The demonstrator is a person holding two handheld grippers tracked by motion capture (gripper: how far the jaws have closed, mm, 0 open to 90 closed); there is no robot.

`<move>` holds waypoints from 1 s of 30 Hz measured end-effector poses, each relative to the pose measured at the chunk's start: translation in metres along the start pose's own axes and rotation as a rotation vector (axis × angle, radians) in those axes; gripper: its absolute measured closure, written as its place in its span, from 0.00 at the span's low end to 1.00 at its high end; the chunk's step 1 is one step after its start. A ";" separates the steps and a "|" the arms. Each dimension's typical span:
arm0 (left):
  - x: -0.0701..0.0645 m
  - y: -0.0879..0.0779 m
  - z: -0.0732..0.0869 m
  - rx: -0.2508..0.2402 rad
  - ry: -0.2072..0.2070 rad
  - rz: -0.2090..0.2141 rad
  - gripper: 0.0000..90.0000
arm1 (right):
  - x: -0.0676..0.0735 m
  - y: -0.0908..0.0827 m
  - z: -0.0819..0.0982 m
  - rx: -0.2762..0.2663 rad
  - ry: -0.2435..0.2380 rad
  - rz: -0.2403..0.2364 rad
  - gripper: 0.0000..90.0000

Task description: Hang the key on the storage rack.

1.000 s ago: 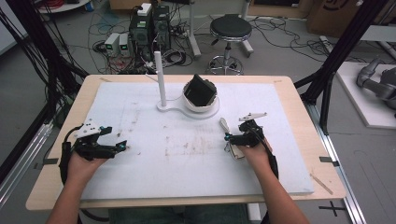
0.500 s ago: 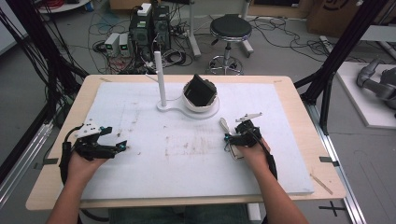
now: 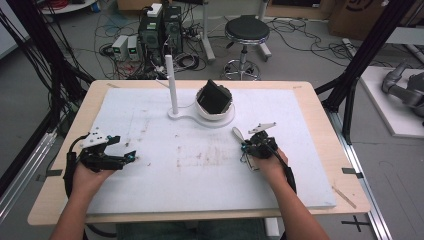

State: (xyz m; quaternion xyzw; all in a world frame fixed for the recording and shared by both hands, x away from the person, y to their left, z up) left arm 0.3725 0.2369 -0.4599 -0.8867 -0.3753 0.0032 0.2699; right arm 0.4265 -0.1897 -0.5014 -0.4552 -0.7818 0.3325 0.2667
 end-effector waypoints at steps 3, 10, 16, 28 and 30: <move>-0.001 0.000 -0.001 -0.001 0.001 0.002 0.15 | 0.000 0.000 0.000 0.002 0.005 -0.012 0.92; -0.001 -0.001 -0.001 -0.002 0.003 0.001 0.15 | -0.002 -0.001 0.000 0.000 0.048 -0.054 0.92; 0.001 -0.001 0.000 -0.004 -0.003 0.000 0.15 | 0.008 -0.014 -0.011 -0.089 0.060 -0.117 0.92; 0.000 -0.003 0.000 -0.009 -0.008 -0.003 0.15 | 0.030 -0.043 -0.038 -0.249 0.053 -0.192 0.92; 0.001 -0.003 0.001 -0.005 -0.005 -0.003 0.15 | 0.034 -0.046 -0.042 -0.261 0.045 -0.200 0.92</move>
Point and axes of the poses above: each handheld gripper's, and its own axes: y roughly forward along the jaws, z roughly out of its underside, x roughly to its left, the point moved 8 cm from there along y, roughly forward along the jaws, and after that the axes turned 15 degrees about y, right-handed, at the moved point
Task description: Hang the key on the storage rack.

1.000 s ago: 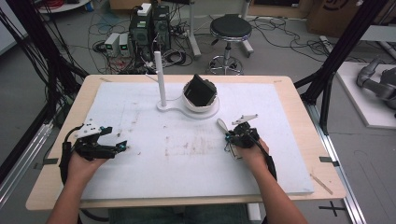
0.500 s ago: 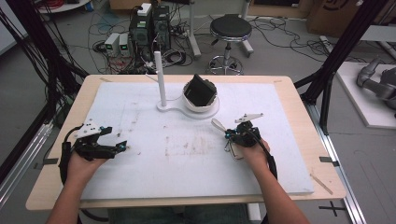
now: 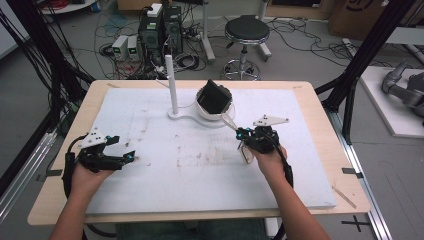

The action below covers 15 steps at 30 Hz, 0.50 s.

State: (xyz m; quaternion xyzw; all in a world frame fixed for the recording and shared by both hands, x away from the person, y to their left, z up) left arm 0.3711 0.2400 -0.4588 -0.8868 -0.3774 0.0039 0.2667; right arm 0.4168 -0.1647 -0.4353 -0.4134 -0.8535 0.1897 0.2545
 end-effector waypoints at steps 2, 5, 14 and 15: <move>0.000 0.000 0.000 0.000 -0.004 0.000 0.15 | 0.004 -0.001 -0.006 -0.017 -0.011 -0.005 0.92; 0.000 -0.001 0.000 -0.005 -0.007 -0.004 0.15 | 0.011 -0.002 -0.016 -0.040 -0.023 -0.010 0.92; 0.000 -0.001 0.000 -0.004 -0.010 -0.002 0.15 | 0.037 0.002 -0.048 -0.086 -0.080 -0.033 0.92; 0.000 -0.001 0.000 -0.004 -0.010 -0.002 0.15 | 0.037 0.002 -0.048 -0.086 -0.080 -0.033 0.92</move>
Point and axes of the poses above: each handheld gripper's, and its own axes: y roughly forward along the jaws, z roughly out of its underside, x roughly to its left, the point moved 8 cm from there along y, roughly forward along the jaws, and after that the axes turned 15 degrees about y, right-handed, at the moved point
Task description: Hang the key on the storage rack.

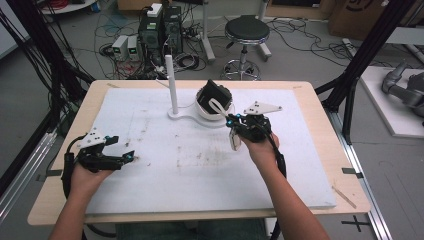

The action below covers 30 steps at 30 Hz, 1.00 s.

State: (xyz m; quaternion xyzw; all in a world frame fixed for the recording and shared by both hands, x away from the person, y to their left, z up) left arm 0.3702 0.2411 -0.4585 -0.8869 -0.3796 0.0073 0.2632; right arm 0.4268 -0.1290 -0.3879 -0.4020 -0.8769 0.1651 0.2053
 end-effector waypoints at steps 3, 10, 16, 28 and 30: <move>-0.001 0.000 0.000 -0.003 -0.001 0.001 0.15 | 0.009 0.006 -0.011 -0.022 -0.019 -0.007 0.92; 0.000 -0.001 -0.001 -0.006 -0.002 -0.001 0.15 | 0.022 0.015 -0.030 -0.031 -0.045 -0.015 0.92; 0.000 0.000 0.000 -0.004 -0.002 0.002 0.15 | 0.031 0.023 -0.048 -0.041 -0.067 -0.018 0.92; 0.001 0.000 0.001 -0.003 0.000 0.001 0.15 | 0.062 0.058 -0.081 -0.030 -0.143 -0.025 0.92; 0.001 0.000 0.000 -0.006 -0.002 0.002 0.15 | 0.065 0.063 -0.085 -0.026 -0.159 -0.013 0.92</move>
Point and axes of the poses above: each handheld gripper's, and its own axes: y roughly forward along the jaws, z roughly out of its underside, x roughly to its left, the point moved 8 cm from there along y, roughly forward along the jaws, and after that the axes turned 15 degrees about y, right-handed, at the moved point
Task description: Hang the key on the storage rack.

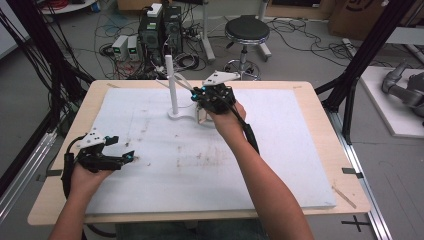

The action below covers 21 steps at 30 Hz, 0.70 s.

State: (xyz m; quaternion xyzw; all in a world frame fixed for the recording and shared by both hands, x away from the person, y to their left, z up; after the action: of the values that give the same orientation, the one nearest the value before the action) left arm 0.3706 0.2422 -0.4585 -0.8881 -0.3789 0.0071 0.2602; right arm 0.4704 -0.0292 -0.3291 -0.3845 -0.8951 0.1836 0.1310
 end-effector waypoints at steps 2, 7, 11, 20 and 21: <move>0.001 0.000 0.001 0.002 -0.002 -0.001 0.15 | 0.002 0.006 -0.005 0.001 -0.010 0.004 0.92; 0.002 0.000 0.002 0.002 -0.007 -0.004 0.15 | 0.004 0.014 -0.011 0.009 -0.031 0.014 0.92; 0.002 0.000 0.001 0.000 -0.007 -0.002 0.15 | 0.006 0.021 -0.014 0.015 -0.038 0.017 0.92; 0.002 0.000 0.002 -0.001 -0.010 -0.003 0.15 | 0.010 0.035 -0.016 0.033 -0.056 0.023 0.92; 0.002 0.000 0.002 -0.001 -0.008 -0.002 0.15 | 0.010 0.036 -0.016 0.035 -0.054 0.024 0.92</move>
State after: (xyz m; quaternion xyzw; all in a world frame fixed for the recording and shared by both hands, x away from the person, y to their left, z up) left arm 0.3714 0.2442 -0.4596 -0.8876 -0.3811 0.0104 0.2583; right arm 0.4930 0.0048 -0.3292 -0.3878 -0.8903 0.2111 0.1115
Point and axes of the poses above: each handheld gripper's, and its own axes: y roughly forward along the jaws, z roughly out of its underside, x roughly to its left, the point moved 8 cm from there along y, roughly forward along the jaws, and after that the axes turned 15 degrees about y, right-handed, at the moved point
